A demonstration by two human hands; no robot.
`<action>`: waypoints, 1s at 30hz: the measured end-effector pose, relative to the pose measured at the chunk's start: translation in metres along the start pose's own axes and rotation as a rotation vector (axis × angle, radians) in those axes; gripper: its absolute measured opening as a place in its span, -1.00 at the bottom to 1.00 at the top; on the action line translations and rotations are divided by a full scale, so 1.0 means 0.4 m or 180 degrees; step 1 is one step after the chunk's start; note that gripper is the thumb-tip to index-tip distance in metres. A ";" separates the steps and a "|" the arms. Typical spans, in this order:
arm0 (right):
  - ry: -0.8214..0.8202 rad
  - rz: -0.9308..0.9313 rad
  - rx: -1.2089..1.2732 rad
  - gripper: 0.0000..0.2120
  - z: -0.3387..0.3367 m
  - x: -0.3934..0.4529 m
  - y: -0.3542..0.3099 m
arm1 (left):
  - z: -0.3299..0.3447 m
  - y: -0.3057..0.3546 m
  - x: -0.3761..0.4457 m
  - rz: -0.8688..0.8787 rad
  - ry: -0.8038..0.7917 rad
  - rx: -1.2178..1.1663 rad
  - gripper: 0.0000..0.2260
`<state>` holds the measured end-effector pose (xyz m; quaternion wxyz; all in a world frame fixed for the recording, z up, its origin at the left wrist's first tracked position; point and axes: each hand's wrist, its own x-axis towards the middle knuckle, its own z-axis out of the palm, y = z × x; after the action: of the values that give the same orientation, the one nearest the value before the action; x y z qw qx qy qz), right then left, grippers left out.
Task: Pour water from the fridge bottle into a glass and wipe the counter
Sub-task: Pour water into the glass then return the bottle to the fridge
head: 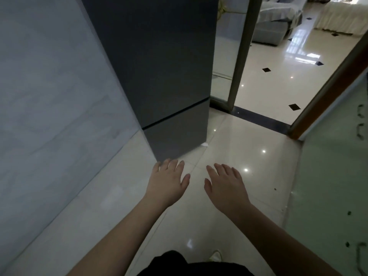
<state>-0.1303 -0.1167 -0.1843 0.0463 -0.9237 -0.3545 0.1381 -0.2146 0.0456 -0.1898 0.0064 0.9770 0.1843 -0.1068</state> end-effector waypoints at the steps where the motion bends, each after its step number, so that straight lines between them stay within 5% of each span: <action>1: 0.0012 -0.0067 -0.0019 -0.49 -0.008 0.021 -0.004 | -0.005 -0.008 0.010 -0.0049 -0.0004 -0.0043 -0.46; 30: 0.0750 -0.1576 -0.0535 -0.58 -0.149 0.807 -0.478 | -0.098 -0.640 0.404 -0.1168 0.0419 -0.0314 -0.47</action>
<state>-0.0065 0.2417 -0.1638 0.0427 -0.8193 -0.5715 -0.0155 -0.1520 0.3444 -0.1787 0.0226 0.9305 0.3642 -0.0329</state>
